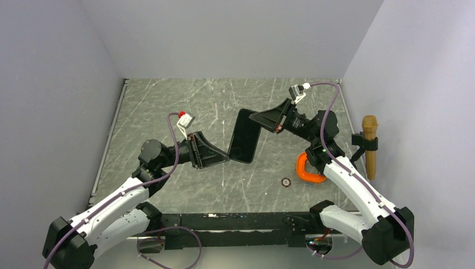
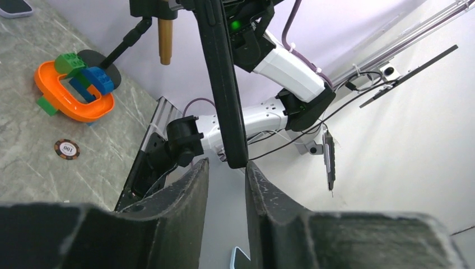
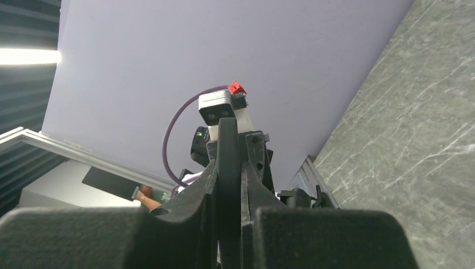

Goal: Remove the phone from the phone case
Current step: Remove the phone case from the phone.

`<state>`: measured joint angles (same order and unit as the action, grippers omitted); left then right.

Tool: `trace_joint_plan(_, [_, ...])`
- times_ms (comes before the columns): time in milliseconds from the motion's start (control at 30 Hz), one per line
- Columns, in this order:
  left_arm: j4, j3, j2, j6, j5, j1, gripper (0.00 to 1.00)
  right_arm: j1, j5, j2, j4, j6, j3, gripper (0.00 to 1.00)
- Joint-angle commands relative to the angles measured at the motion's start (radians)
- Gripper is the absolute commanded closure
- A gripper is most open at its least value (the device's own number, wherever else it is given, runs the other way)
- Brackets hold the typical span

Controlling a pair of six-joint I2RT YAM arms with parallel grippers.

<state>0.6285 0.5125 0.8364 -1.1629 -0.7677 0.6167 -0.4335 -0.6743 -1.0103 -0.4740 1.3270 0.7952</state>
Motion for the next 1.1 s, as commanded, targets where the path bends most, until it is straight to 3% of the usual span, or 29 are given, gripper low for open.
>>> trace_joint_plan(0, [0.124,0.046,0.03,-0.025,-0.017,0.0,0.67,0.004,-0.034,0.0,-0.101,0.035,0.077,1.0])
trace_joint_plan(433, [0.04,0.122,0.042,0.022,-0.039,0.0,0.77,0.004,-0.064,-0.065,-0.183,0.072,0.095,1.0])
trace_joint_plan(600, [0.041,0.146,0.052,0.038,-0.042,0.0,0.96,0.003,-0.067,-0.084,-0.198,0.081,0.104,1.0])
trace_joint_plan(733, [0.146,0.156,0.065,0.039,-0.095,0.0,1.0,0.003,-0.063,-0.087,-0.266,0.161,0.071,1.0])
trace_joint_plan(900, [0.31,0.17,0.106,-0.005,-0.193,-0.002,1.0,-0.004,-0.08,-0.139,-0.587,0.425,-0.017,1.0])
trace_joint_plan(1067, [0.437,0.168,0.132,-0.03,-0.2,-0.005,1.0,-0.004,-0.086,-0.151,-0.654,0.523,-0.054,1.0])
